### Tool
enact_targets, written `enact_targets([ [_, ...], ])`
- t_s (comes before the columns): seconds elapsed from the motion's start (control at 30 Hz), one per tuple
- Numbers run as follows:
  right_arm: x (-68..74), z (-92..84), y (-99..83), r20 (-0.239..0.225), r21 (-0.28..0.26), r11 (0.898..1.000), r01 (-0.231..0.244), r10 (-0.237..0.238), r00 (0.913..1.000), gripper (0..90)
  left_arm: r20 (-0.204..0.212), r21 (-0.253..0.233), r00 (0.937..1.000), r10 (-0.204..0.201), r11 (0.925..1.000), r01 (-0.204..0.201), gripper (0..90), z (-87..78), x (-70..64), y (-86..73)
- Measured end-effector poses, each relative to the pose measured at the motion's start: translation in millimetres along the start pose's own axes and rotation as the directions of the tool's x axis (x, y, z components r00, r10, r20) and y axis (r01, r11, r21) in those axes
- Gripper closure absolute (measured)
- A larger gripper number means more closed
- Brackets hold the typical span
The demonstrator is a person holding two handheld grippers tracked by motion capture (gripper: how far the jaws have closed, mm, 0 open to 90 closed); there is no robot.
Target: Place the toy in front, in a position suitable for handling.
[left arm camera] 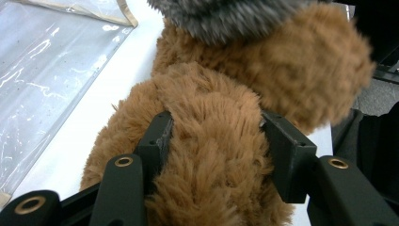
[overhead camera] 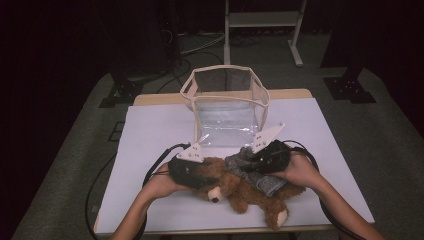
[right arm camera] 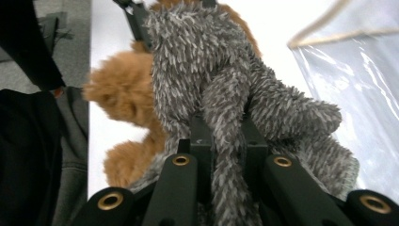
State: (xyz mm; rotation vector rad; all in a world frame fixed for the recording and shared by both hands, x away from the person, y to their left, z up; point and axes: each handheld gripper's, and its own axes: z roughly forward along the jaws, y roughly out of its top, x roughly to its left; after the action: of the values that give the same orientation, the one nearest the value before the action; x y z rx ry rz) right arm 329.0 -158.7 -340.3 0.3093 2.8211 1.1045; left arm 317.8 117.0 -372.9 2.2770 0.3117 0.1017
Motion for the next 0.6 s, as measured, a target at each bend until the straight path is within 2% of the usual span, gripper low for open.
enact_targets([
  [0.1,1.6,-8.3,0.1,-0.003,-0.021,1.0,-0.004,0.004,1.0,79.6,-0.001,0.008,1.0,0.004,1.0,-0.004,48.1,0.4,-0.4,1.4],
  [0.13,5.0,-10.8,5.8,-0.012,-0.038,0.999,0.011,-0.011,0.9999,79.6,0.0,0.01,1.0,0.005,0.9999,-0.005,47.9,0.6,-0.7,1.7],
  [0.23,7.5,-7.7,16.2,-0.014,-0.041,0.999,0.036,-0.036,0.9992,79.6,-0.002,0.013,1.0,0.007,0.9999,-0.007,47.9,0.7,-1.3,1.9],
  [0.33,6.0,-2.2,17.5,-0.021,-0.024,0.999,0.031,-0.031,0.9993,79.6,0.001,0.01,1.0,0.007,0.9999,-0.007,47.9,-0.4,-1.6,0.1],
  [0.43,0.1,2.8,6.5,-0.014,0.012,1.0,0.01,-0.01,0.9999,79.5,0.006,-0.006,1.0,0.001,1.0,-0.001,48.0,-0.9,-1.3,-2.6],
  [0.5,-6.0,-2.0,-5.8,-0.023,-0.005,1.0,-0.029,0.029,0.9993,79.5,0.007,-0.012,1.0,-0.001,0.9999,0.001,47.9,-0.8,-2.3,-3.3],
  [0.53,-9.4,-10.2,-17.7,-0.013,-0.011,0.998,-0.062,0.062,0.998,79.5,0.007,-0.011,1.0,0.004,0.9999,-0.004,47.8,-0.9,-3.0,-3.2],
  [0.6,-11.0,-14.6,-23.0,-0.015,-0.018,0.997,-0.078,0.077,0.9969,79.5,0.004,-0.008,1.0,0.009,0.9999,-0.009,47.8,-0.8,-3.7,-2.8],
])
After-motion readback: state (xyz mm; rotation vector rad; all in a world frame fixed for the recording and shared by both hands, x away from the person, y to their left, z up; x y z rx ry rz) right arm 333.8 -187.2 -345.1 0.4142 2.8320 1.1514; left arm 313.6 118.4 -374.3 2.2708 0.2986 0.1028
